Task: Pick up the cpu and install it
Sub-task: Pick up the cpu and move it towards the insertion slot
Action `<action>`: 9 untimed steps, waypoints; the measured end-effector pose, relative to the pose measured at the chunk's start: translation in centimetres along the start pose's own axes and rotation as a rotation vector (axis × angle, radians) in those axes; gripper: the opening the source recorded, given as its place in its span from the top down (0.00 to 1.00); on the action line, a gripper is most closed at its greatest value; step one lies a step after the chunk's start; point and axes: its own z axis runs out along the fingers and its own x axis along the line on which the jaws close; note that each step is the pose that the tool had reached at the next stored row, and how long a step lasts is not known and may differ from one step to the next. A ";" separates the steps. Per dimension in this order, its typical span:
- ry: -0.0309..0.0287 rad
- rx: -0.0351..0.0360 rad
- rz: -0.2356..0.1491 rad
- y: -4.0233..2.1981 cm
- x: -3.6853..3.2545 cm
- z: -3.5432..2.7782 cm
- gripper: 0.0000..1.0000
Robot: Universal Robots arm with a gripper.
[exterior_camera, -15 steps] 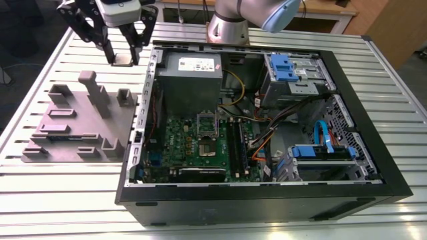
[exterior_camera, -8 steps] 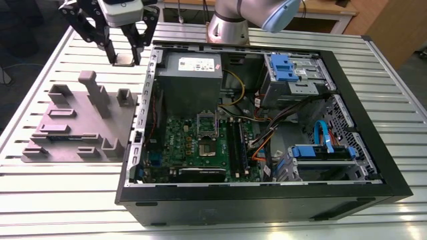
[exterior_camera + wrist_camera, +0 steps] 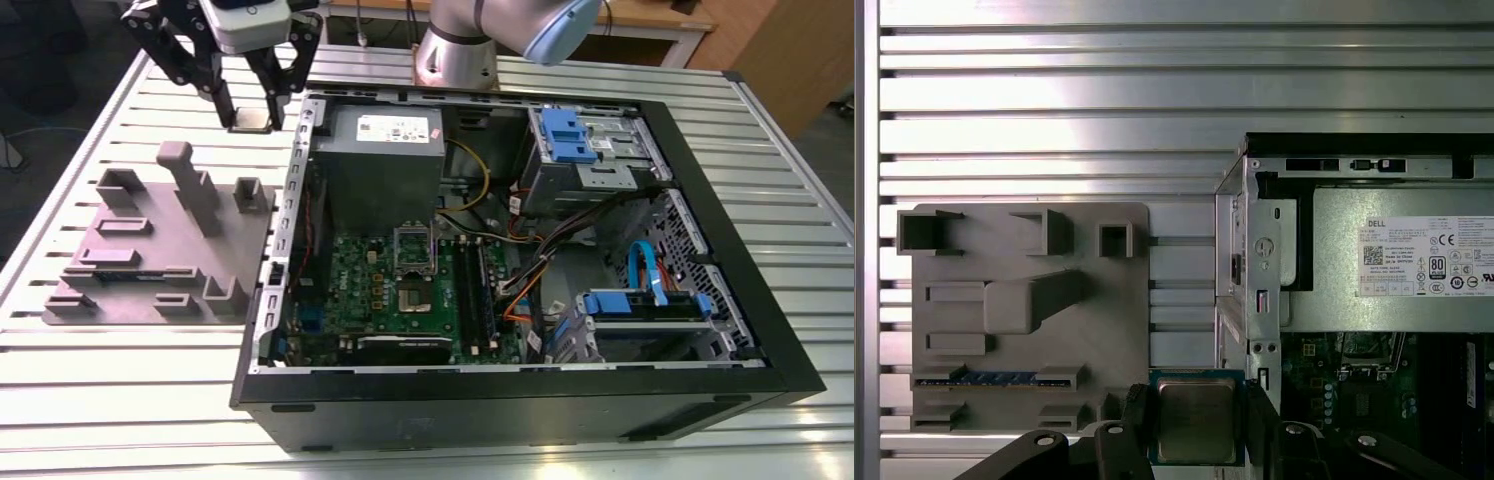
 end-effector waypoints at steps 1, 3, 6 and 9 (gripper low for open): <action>0.0001 0.0000 0.000 0.00 -0.04 0.00 0.53; 0.0001 0.0000 0.000 0.00 -0.10 0.00 0.53; 0.0000 0.0000 0.000 0.00 -0.20 0.00 0.53; 0.0000 0.0000 0.000 0.01 -0.27 0.00 0.53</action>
